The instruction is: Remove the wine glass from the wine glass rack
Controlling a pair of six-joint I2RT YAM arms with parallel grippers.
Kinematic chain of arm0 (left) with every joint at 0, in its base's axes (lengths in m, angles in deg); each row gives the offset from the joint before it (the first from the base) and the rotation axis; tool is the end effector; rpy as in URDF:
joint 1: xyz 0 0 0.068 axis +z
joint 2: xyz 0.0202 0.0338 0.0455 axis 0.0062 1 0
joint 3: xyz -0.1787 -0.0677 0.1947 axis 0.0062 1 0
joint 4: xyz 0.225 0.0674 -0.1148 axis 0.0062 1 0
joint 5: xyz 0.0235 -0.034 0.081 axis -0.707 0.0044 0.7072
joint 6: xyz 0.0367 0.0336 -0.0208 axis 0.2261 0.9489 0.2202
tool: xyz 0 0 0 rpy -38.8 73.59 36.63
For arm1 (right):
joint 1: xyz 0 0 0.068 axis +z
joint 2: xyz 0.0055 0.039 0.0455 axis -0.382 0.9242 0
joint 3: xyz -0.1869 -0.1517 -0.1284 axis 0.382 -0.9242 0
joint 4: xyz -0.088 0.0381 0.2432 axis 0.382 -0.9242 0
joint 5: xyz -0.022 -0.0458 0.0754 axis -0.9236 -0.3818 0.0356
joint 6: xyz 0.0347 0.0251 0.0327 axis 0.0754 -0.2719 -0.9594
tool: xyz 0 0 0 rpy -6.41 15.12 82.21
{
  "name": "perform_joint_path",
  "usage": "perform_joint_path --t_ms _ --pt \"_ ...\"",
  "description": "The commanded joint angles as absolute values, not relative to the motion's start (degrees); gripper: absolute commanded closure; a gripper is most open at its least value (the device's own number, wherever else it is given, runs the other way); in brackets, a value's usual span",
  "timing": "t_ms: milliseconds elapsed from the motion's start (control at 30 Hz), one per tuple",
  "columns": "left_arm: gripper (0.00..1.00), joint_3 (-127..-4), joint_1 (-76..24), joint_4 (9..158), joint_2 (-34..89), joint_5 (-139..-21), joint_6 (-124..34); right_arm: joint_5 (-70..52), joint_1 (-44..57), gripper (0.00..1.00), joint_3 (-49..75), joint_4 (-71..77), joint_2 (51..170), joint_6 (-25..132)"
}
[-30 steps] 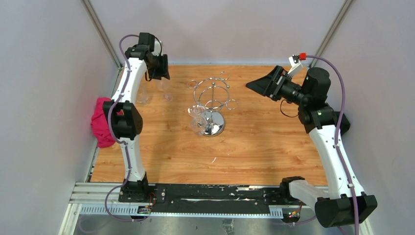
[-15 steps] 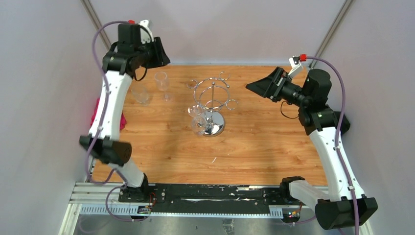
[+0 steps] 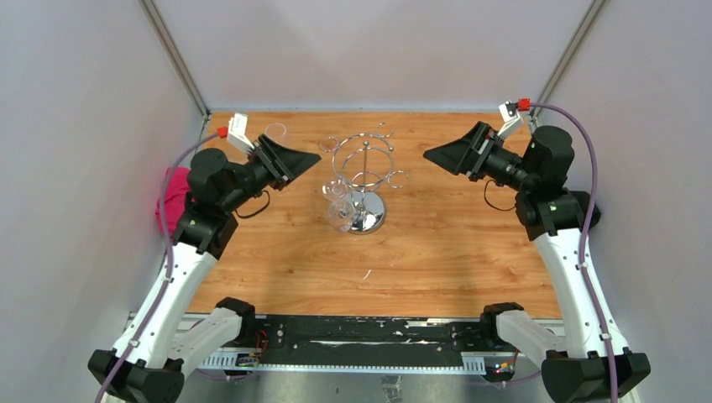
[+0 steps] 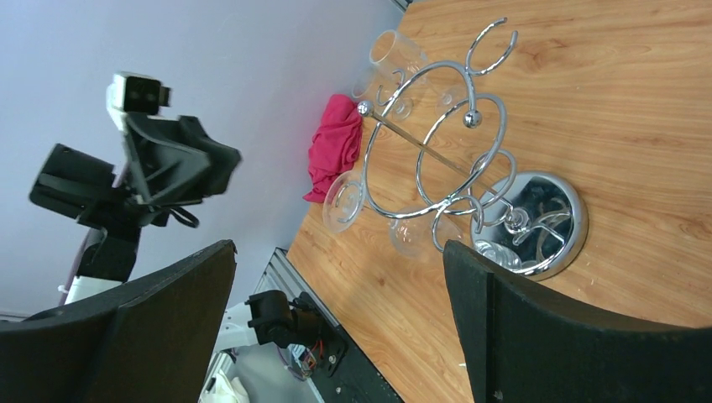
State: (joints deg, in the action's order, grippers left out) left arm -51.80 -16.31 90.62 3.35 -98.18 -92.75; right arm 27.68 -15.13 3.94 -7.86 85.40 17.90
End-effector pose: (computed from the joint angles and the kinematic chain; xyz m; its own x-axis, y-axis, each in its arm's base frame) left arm 0.1814 -0.0707 0.4154 -0.5643 -0.6386 -0.5232 0.3848 0.3572 -0.8511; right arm 0.1989 0.0505 0.4329 -0.5434 0.4197 -0.7270 -0.5600 0.4639 0.6864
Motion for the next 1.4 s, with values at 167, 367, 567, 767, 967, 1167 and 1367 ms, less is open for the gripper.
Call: perform_joint_path --t_ms 167,367,567,767,967,1167,1367 --pt "0.56 -44.1 -18.6 99.9 -1.0 -90.3 -92.7 29.2 -15.9 0.01 2.3 -9.5 83.2 18.5" --pt "0.52 -41.5 -18.6 100.0 0.5 -89.8 -91.2 28.8 -15.9 0.01 2.0 -9.7 83.2 18.3" --pt "0.52 -39.2 -18.6 97.3 3.9 -90.1 -90.4 28.3 -15.8 0.01 1.7 -9.7 83.6 17.9" --pt "0.52 -37.3 -18.6 92.0 6.7 -91.6 -91.0 28.1 -15.9 0.01 1.6 -9.6 84.4 18.0" --pt "0.52 -36.3 -18.6 87.6 8.7 -92.8 -91.6 28.1 -15.9 0.01 1.4 -9.1 84.9 17.8" --pt "0.54 -36.7 -18.9 86.5 10.2 -92.8 -91.8 28.4 -15.9 0.01 1.0 -8.2 85.6 17.2" --pt "0.69 -36.7 -19.6 86.3 10.9 -93.1 -91.5 28.4 -15.8 0.01 0.6 -7.8 85.9 16.9"
